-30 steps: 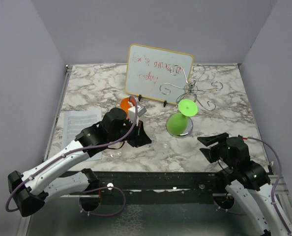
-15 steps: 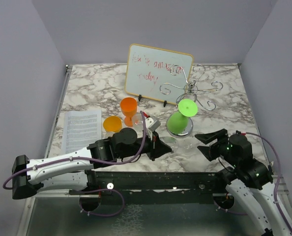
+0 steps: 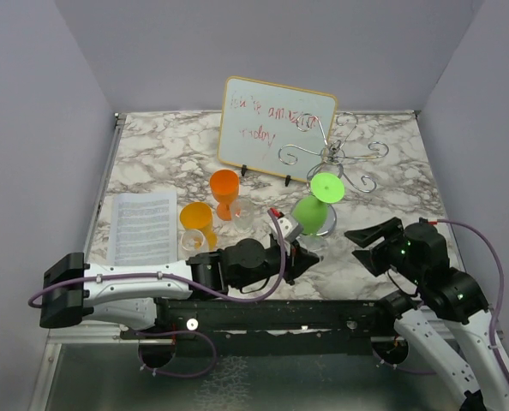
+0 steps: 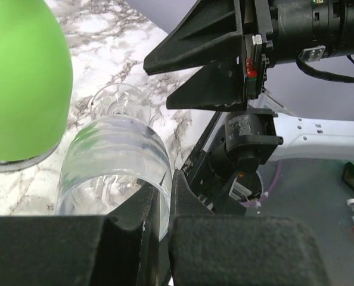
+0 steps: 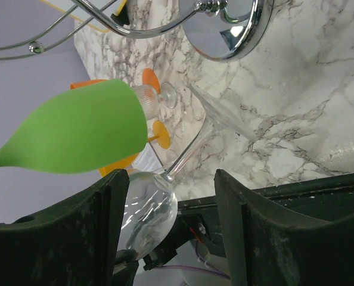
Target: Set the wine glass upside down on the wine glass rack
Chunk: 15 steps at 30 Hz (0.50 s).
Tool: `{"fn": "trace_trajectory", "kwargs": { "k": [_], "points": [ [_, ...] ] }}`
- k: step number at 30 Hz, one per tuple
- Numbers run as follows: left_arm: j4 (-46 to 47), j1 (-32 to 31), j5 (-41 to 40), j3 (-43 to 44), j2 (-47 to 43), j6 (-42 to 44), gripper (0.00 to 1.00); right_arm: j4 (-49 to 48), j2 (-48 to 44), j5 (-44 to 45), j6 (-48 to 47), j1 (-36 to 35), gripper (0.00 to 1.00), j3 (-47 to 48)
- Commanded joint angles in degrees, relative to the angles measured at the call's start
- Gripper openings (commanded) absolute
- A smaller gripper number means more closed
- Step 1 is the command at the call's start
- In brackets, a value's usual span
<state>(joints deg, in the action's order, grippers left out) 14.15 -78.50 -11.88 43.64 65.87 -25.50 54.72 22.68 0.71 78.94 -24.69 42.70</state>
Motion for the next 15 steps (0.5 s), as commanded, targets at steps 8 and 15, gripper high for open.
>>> {"fn": "trace_trajectory", "kwargs": {
  "k": [8,15],
  "points": [
    [14.6,-1.2,-3.2,0.9,5.1,5.9,0.0,-12.3,-4.7,-2.1,14.5,-0.2,0.53,-10.2],
    [15.9,-1.3,-2.0,1.7,7.0,6.4,0.0,-19.5,-1.7,-3.2,15.2,-0.2,0.54,-11.3]
  ]
}}
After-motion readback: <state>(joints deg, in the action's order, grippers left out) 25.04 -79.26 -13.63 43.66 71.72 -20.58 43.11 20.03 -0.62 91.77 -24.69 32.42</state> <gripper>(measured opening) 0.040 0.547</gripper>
